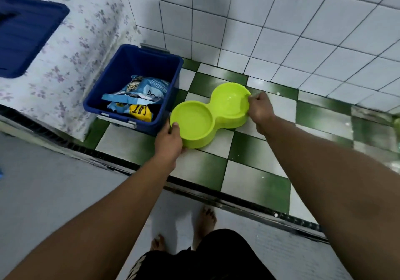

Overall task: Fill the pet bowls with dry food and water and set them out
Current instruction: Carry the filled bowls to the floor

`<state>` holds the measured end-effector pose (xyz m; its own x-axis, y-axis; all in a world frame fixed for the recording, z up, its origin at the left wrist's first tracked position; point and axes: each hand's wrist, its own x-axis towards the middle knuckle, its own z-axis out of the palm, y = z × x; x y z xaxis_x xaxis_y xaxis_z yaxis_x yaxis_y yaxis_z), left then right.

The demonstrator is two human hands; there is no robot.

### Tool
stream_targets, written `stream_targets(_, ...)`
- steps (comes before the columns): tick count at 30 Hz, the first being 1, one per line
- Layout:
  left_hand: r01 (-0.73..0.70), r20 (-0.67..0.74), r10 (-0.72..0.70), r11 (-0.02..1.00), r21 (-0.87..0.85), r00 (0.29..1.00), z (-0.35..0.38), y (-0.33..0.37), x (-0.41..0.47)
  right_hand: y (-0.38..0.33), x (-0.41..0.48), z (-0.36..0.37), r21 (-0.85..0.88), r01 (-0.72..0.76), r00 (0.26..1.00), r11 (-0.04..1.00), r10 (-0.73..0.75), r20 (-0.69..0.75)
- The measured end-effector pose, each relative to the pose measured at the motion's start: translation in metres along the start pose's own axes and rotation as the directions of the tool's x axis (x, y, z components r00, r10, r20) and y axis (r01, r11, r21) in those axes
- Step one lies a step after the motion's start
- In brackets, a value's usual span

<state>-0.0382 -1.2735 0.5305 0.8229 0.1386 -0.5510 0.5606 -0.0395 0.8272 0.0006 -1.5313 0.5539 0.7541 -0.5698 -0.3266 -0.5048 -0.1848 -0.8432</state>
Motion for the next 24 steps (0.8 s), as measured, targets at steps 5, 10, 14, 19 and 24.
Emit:
stream_targets(5, -0.041, 0.112, 0.033, 0.997, 0.067, 0.993, -0.025, 0.002, -0.014, 0.016, -0.054, -0.013, 0.085, -0.019, 0.993, 0.996, 0.028, -0.112)
stream_targets(10, -0.123, 0.19, 0.093, 0.98, 0.157, 0.977, -0.054, 0.002, -0.031, 0.035, -0.111, -0.018, 0.199, -0.038, 0.976, 0.979, 0.079, -0.204)
stream_targets(14, -0.141, 0.207, 0.108, 0.979, 0.149, 0.972, -0.08, -0.001, -0.048, 0.05, -0.15, -0.014, 0.224, -0.053, 0.968, 0.973, 0.105, -0.227)
stream_targets(19, -0.18, 0.178, 0.145, 0.963, 0.203, 0.973, -0.111, -0.016, -0.057, 0.058, -0.187, -0.011, 0.278, -0.028, 0.974, 0.96, 0.089, -0.207)
stream_targets(24, -0.176, 0.094, 0.164, 0.973, 0.148, 0.982, -0.143, -0.032, -0.077, 0.063, -0.218, 0.005, 0.276, 0.011, 0.987, 0.961, 0.035, -0.16)
